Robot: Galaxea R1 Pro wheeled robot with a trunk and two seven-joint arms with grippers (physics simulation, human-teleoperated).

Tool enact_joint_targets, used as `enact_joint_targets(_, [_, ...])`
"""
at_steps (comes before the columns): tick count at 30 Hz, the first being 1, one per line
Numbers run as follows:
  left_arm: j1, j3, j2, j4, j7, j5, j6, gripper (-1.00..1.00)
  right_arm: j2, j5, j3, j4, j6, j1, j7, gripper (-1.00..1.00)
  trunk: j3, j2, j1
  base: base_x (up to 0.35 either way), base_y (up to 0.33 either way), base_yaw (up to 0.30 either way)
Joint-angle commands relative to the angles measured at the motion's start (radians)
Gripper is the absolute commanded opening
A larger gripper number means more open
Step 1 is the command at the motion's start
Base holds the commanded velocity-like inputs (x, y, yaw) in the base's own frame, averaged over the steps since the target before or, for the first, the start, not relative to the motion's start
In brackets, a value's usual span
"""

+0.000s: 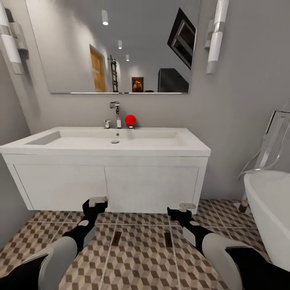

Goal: Take the four mousetraps from the cabinet in the bathroom and place them on the bathroom floor. Make sure all four end up on the same floor surface, and ensure that at least two of them are either under or directly next to the same bathroom sink.

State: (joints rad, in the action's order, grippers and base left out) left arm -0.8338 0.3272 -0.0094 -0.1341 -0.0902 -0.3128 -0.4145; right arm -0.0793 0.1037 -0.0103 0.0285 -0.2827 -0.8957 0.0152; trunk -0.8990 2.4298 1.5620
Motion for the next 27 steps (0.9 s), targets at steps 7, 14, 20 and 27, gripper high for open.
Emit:
enact_joint_targets(7, [-0.001, 0.005, 0.05, 0.068, -0.004, -0.006, -0.004, 1.0, 0.013, 0.007, -0.003, 0.004, 0.047, 0.029, -0.001, 1.0, 0.021, -0.049, -0.027, 0.0, 0.0, 0.0])
enact_joint_targets(14, [0.0, 0.006, 0.074, 0.113, -0.009, 0.002, -0.003, 1.0, 0.038, 0.006, -0.003, 0.004, 0.08, 0.048, -0.002, 1.0, 0.043, -0.098, -0.054, 0.0, 0.0, 0.0])
enact_joint_targets(20, [0.005, 0.006, 0.096, 0.124, -0.011, 0.003, 0.005, 1.0, 0.061, 0.006, -0.003, 0.004, 0.087, 0.051, -0.003, 1.0, 0.062, -0.14, -0.077, 0.0, 0.0, 0.0])
enact_joint_targets(27, [0.007, 0.006, 0.132, 0.128, -0.009, 0.004, 0.023, 1.0, 0.092, 0.005, -0.004, 0.004, 0.091, 0.052, -0.002, 1.0, 0.084, -0.189, -0.104, 0.0, 0.0, 0.0])
